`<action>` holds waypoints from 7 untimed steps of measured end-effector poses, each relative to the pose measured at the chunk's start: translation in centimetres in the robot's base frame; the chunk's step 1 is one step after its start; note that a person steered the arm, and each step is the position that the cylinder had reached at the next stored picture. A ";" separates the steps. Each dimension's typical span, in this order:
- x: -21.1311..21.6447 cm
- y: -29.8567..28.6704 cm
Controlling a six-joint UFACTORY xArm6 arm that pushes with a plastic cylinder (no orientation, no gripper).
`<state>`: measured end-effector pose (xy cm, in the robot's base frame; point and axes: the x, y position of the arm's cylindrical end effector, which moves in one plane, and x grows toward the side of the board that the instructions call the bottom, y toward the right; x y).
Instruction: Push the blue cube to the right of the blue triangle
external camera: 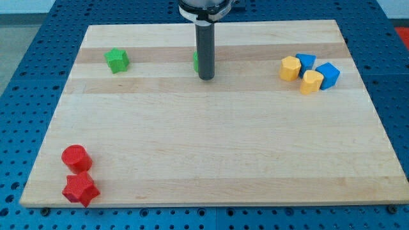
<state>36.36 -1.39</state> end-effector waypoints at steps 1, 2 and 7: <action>0.0 0.0; -0.1 0.0; 7.2 20.4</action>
<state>43.59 19.04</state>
